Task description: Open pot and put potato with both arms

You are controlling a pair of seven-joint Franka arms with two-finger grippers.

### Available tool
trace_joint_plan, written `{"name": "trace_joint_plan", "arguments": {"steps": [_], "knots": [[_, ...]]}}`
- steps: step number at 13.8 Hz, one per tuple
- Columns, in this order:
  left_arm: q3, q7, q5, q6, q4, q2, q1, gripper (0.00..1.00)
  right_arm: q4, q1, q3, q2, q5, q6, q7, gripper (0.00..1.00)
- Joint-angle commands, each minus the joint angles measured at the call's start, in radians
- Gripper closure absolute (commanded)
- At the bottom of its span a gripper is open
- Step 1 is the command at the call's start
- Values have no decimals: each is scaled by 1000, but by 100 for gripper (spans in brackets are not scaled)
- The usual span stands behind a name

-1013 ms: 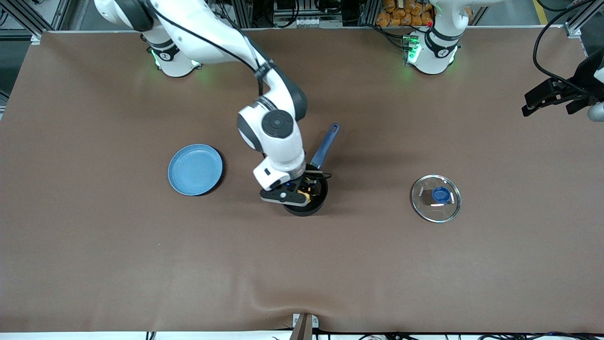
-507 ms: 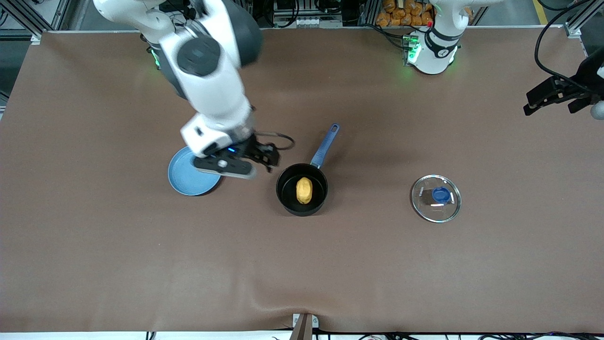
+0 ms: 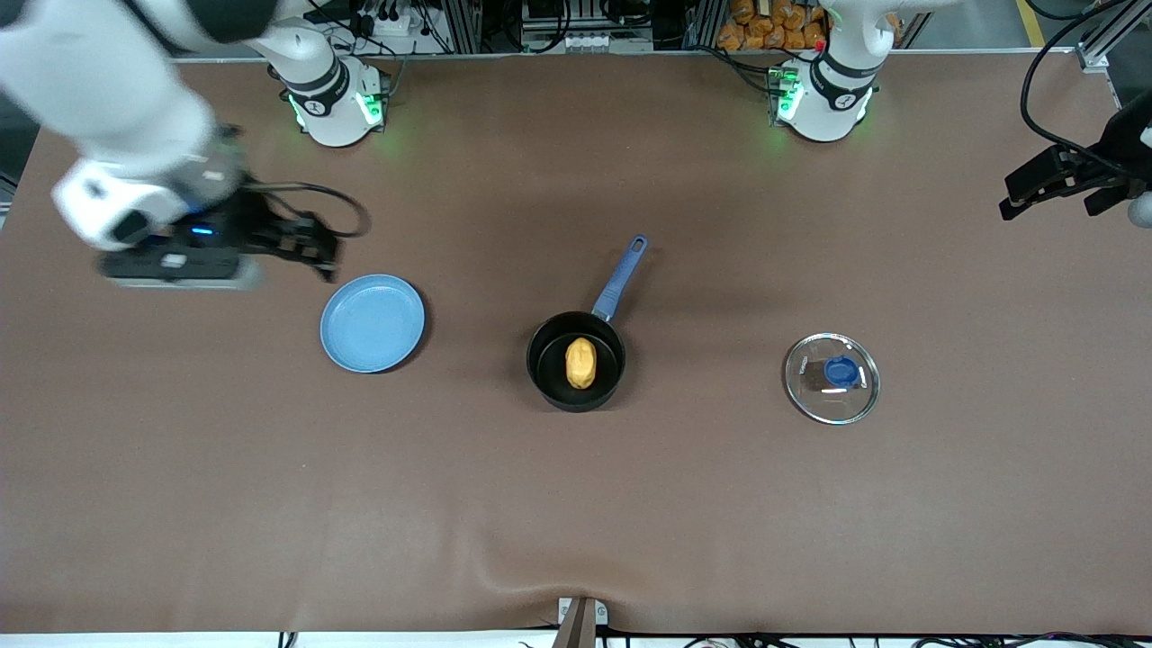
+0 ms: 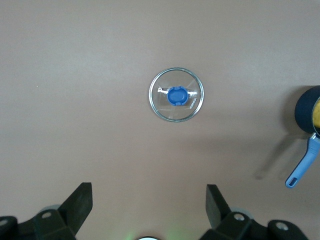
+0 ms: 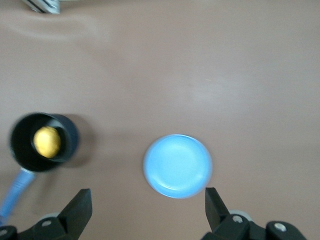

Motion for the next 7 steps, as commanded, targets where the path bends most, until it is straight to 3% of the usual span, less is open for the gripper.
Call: {"name": "trace_joint_plan", "arguments": {"steps": [1, 7], "knots": [[-1, -2, -1, -12, 6, -9, 2, 0, -66, -140, 32, -82, -5, -38, -138, 0], [-1, -1, -1, -12, 6, -10, 2, 0, -227, -362, 34, -223, -7, -24, -393, 0]]}}
